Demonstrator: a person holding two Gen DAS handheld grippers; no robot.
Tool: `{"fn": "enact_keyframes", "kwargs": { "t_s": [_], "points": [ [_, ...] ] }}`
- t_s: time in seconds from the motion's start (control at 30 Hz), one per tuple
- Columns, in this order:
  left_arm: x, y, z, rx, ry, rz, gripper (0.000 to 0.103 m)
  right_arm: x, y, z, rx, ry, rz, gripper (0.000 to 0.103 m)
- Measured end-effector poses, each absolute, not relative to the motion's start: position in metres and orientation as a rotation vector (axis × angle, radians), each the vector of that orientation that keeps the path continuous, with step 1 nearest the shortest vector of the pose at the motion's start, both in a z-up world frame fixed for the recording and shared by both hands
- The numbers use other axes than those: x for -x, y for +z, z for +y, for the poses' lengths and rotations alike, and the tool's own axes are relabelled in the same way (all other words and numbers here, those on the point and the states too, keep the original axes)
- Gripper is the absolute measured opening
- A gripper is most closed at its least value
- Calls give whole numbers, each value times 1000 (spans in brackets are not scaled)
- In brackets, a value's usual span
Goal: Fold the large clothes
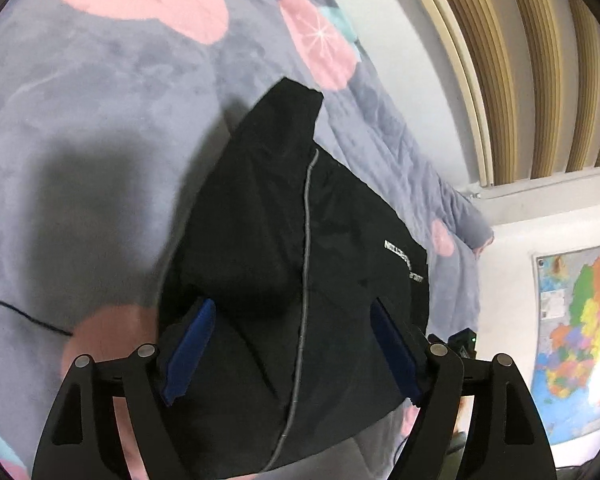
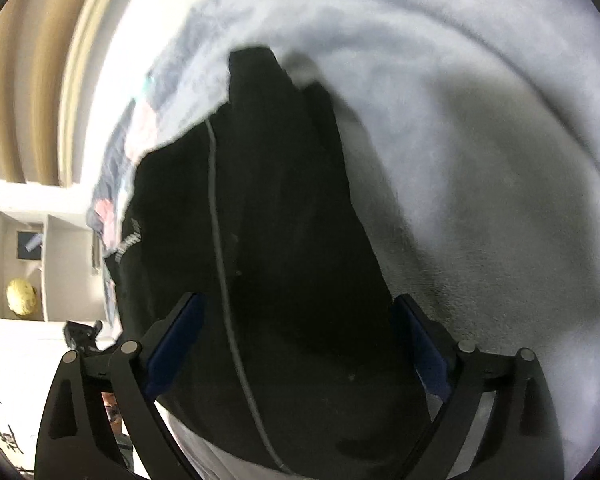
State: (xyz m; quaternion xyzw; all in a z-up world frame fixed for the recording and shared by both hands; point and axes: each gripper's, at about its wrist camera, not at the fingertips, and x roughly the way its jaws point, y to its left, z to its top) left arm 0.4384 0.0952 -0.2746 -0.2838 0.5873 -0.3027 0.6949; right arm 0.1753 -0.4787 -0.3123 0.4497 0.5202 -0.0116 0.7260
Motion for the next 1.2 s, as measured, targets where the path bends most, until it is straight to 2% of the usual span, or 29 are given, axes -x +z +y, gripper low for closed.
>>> {"fn": "enact_keyframes", "kwargs": {
  "t_s": [0.07, 0.13, 0.23, 0.33, 0.6, 0.63, 0.7, 0.73, 0.77, 0.8, 0.83, 0.87, 0.97, 1.2],
  "points": [
    [-441, -287, 91, 539, -597, 1351, 82, -187, -323, -469, -992, -10, 1171, 97],
    [-445, -305, 86, 569, -626, 1408, 82, -193, -331, -460, -989, 14, 1195, 97],
    [-451, -319, 78, 584, -670, 1436, 84, -203, -335, -454, -980, 35, 1201, 103],
    [-455, -324, 67, 605, -744, 1436, 103, -217, -337, -448, -949, 62, 1210, 103],
    [-460, -348, 30, 540, -744, 1504, 103, -236, -338, -439, -910, 60, 1208, 102],
    [-458, -346, 26, 521, -741, 1486, 100, -235, -336, -437, -903, 60, 1200, 98],
    [-454, -340, 25, 521, -736, 1457, 88, -231, -329, -434, -871, 59, 1175, 92],
    [-451, -337, 26, 519, -736, 1446, 76, -229, -325, -433, -851, 62, 1167, 87],
    [-448, -332, 26, 506, -738, 1429, 60, -228, -323, -431, -839, 66, 1161, 82],
    [-444, -323, 26, 487, -747, 1400, 54, -226, -317, -429, -820, 72, 1148, 78],
    [-440, -316, 26, 475, -751, 1384, 47, -225, -312, -427, -803, 79, 1138, 69],
    [-434, -307, 23, 445, -753, 1363, 43, -225, -308, -425, -800, 87, 1129, 60],
    [-420, -280, 17, 406, -752, 1305, 40, -214, -286, -424, -826, 133, 1069, 44],
    [-374, -207, 11, 431, -856, 1159, 38, -201, -212, -376, -671, 204, 1003, 39]
  ]
}}
